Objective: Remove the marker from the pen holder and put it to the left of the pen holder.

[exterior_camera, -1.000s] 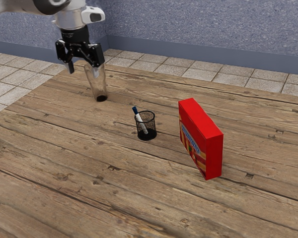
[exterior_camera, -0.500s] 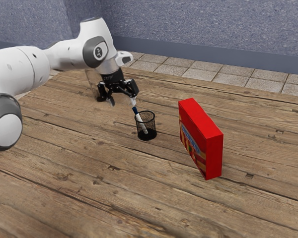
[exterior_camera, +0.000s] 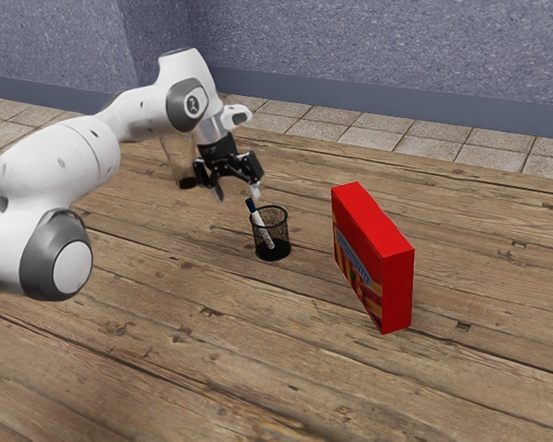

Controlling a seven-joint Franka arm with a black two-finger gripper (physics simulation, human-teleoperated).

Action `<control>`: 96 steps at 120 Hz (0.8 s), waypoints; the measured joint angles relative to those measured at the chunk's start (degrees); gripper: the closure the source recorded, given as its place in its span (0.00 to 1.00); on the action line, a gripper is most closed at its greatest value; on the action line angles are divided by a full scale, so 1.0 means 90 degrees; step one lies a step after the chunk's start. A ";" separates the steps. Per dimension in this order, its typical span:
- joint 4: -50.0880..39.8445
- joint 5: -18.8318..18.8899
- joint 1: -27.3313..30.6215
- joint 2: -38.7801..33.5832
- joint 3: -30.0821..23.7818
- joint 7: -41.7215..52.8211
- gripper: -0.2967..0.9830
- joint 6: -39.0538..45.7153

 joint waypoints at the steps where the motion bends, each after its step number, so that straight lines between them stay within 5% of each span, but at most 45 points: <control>1: 0.0011 -0.0001 0.0001 0.0003 -0.0002 0.0005 0.23 0.0001; 28: 0.0964 -0.0012 0.0004 0.0649 -0.0015 0.0139 0.23 -0.0018; 64: 0.0982 -0.0014 0.0004 0.0861 -0.0089 0.0257 0.24 0.0031; 96: 0.1038 -0.0017 0.0000 0.0836 -0.0176 0.0319 0.67 0.0053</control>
